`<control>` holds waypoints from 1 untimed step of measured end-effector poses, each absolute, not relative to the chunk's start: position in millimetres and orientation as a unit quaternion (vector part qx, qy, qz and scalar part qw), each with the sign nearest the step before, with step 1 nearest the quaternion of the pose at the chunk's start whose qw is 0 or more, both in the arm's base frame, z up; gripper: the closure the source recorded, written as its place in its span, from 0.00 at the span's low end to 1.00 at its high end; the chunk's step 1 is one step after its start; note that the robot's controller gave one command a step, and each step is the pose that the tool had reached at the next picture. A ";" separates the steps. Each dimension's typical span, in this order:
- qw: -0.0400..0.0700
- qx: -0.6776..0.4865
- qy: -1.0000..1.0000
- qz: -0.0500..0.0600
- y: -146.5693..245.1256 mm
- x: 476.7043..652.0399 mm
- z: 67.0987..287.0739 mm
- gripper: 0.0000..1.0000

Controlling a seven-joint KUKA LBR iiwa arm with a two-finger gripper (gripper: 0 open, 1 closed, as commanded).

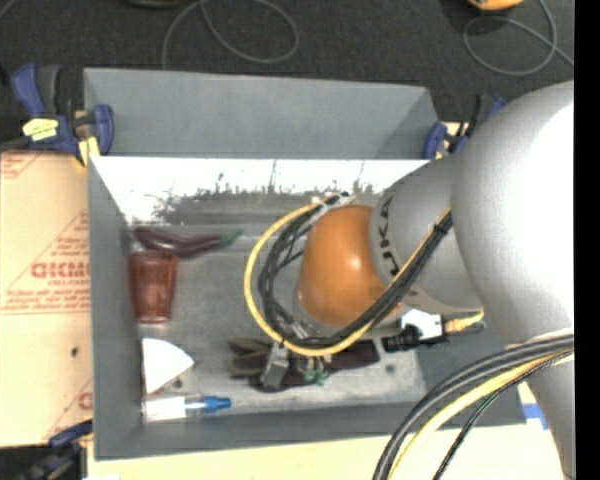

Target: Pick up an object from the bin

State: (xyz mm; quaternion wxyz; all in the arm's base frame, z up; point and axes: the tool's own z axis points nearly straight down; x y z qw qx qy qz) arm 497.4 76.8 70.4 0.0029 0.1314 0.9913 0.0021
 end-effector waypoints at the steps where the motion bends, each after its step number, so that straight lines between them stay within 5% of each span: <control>1: 0.003 0.144 0.989 0.002 71.7 495.8 166.9 1.00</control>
Offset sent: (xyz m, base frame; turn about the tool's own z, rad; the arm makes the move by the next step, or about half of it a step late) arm 0.0000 0.0000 0.0000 0.0000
